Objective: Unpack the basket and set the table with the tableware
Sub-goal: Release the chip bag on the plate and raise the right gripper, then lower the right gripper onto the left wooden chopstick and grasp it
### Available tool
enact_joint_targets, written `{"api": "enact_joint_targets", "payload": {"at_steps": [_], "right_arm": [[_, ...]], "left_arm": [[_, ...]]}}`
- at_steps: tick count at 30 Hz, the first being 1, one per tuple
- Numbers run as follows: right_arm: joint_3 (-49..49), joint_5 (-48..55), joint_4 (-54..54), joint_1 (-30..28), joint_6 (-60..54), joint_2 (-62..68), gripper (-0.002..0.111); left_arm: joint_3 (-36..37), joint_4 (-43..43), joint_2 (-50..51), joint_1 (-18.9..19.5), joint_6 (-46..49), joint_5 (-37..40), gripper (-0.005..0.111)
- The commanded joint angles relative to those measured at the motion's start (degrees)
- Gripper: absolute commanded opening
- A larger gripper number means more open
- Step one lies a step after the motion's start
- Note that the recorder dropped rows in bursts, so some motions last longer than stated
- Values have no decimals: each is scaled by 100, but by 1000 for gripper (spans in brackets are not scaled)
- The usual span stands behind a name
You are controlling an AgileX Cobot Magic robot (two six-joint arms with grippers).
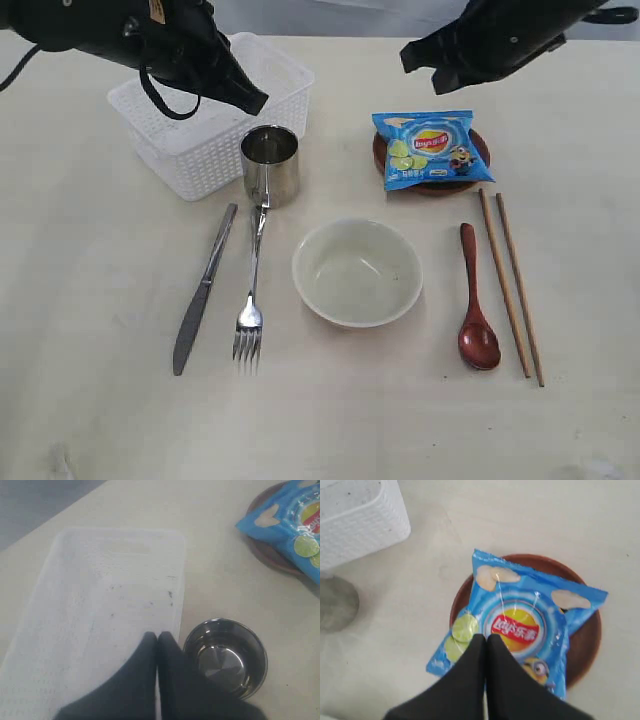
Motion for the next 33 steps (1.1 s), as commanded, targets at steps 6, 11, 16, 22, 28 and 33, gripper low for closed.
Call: {"api": "enact_joint_targets", "payload": {"at_steps": [6,11,16,22,28,33], "right_arm": [[753,1837,-1183,-40,1279,-274,13],[1598,952,-2002,-40,2168,-274,44],[1928,712,-2550,-102,2711,-274,44],[1963,558,-1724,-577,2195,-131,44],[1963,405,-1106,-704,1548,257,39],[1963,252,-1066,-704,1548,468,34]], "left_arm": [[24,-65,-40,17,-4,-50,0],[24,-65,-40,17,-4,12,0],[24,-65,-40,17,-4,12,0],[24,-79,-40,17,-4,22,0],[24,-79,-40,17,-4,22,0],[24,-79,-40,17,-4,12,0]]}}
